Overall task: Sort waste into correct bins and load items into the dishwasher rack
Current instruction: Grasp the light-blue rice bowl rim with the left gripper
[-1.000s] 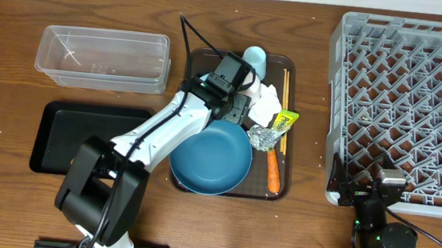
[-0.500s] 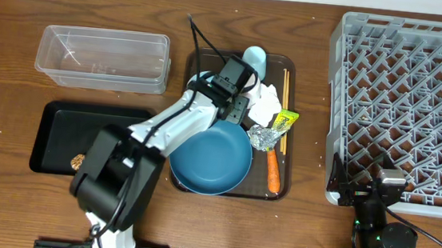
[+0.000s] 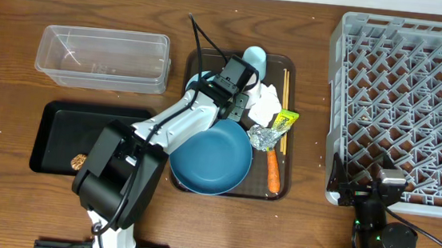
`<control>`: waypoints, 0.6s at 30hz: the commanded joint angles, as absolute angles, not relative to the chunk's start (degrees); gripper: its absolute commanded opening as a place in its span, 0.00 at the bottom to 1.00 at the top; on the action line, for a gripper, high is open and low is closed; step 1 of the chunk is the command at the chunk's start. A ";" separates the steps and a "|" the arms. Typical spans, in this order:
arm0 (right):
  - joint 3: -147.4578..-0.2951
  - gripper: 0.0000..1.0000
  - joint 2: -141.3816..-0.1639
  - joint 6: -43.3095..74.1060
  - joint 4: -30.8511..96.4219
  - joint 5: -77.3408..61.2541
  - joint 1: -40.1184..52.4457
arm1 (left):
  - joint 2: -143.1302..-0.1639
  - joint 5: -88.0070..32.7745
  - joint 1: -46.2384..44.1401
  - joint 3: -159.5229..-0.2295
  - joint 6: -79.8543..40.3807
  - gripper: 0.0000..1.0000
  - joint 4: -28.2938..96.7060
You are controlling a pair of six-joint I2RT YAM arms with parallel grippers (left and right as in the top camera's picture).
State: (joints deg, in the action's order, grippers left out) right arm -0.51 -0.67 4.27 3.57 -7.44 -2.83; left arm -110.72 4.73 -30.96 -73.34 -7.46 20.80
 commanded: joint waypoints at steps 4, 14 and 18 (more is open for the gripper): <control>-0.32 0.99 -0.32 4.19 3.64 -7.11 -3.88 | -112.14 5.63 -30.94 -73.23 -7.55 0.57 21.06; -0.32 0.99 -0.32 4.19 3.64 -7.11 -3.88 | -112.20 5.63 -30.94 -72.23 -7.55 0.57 21.76; -0.32 0.99 -0.32 4.19 3.64 -7.11 -3.88 | -112.68 5.63 -30.94 -72.07 -7.53 0.57 21.56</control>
State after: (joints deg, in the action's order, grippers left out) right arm -0.51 -0.67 4.27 3.57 -7.44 -2.83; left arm -111.22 4.73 -30.96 -72.95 -7.46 21.43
